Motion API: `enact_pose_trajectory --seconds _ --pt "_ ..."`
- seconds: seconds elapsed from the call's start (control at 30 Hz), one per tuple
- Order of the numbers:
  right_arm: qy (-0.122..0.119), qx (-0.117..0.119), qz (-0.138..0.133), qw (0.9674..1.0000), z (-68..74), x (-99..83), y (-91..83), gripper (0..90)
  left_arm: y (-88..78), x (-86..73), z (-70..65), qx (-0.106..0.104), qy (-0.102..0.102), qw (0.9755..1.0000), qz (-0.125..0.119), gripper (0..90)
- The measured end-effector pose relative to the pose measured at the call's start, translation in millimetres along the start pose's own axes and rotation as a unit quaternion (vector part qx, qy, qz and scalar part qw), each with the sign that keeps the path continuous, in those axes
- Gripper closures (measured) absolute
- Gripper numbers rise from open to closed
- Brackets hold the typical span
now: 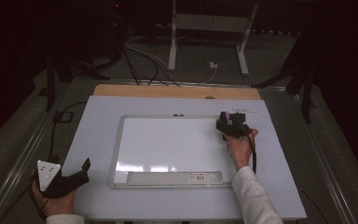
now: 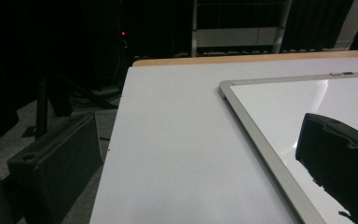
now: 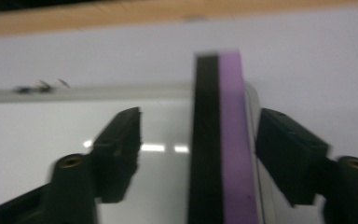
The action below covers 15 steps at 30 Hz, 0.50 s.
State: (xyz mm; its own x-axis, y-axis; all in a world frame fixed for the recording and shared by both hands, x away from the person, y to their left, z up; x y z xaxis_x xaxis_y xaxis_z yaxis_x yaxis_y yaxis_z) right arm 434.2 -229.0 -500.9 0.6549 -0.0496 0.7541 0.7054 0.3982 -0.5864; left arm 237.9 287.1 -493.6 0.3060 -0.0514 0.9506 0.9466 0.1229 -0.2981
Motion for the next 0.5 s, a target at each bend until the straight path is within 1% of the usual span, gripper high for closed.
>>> enact_pose_trajectory --seconds 0.07,0.13,0.2,0.23,0.33,0.4,0.5 --pt "-0.019 0.016 -0.012 0.9996 5.7 3.3 -5.5 19.3 -0.2 0.1 -0.1 0.0 0.0 1.0 0.0 0.9" --pt "-0.045 0.016 -0.007 0.9988 10.8 3.9 -10.4 14.7 -0.2 0.0 -0.1 0.0 0.0 1.0 0.0 1.0" --pt "-0.061 0.015 0.0 0.998 14.6 3.2 -15.6 10.2 -0.4 0.0 0.2 0.0 0.0 1.0 0.0 1.0" --pt "-0.067 0.018 0.0 0.9976 15.8 2.7 -18.4 7.9 -0.4 0.0 0.2 0.0 0.0 1.0 0.0 1.0" --pt "-0.08 0.026 -0.004 0.9965 17.8 1.0 -28.3 3.8 -0.4 -0.3 0.4 0.0 0.0 1.0 0.001 1.0" --pt "-0.089 0.032 -0.008 0.9955 18.2 -0.8 -35.6 3.2 -0.3 -0.4 0.2 0.0 0.0 1.0 0.002 1.0" --pt "-0.101 0.031 -0.017 0.9942 17.5 -5.1 -46.7 2.9 0.0 -0.7 0.1 -0.001 0.001 1.0 0.004 1.0"
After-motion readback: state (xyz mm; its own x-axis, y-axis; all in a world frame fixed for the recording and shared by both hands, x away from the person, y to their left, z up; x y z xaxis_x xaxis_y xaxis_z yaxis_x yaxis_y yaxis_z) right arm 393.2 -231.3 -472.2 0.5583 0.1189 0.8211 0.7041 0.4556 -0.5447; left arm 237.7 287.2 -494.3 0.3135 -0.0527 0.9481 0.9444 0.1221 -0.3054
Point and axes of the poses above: each handheld gripper's, and its own axes: y roughly forward along the jaws, x roughly out of its top, z roughly to its left, the point moved 3 cm from there along y, roughly forward along the jaws, and after that the axes turned 13 degrees about x, right-handed, at the moved point
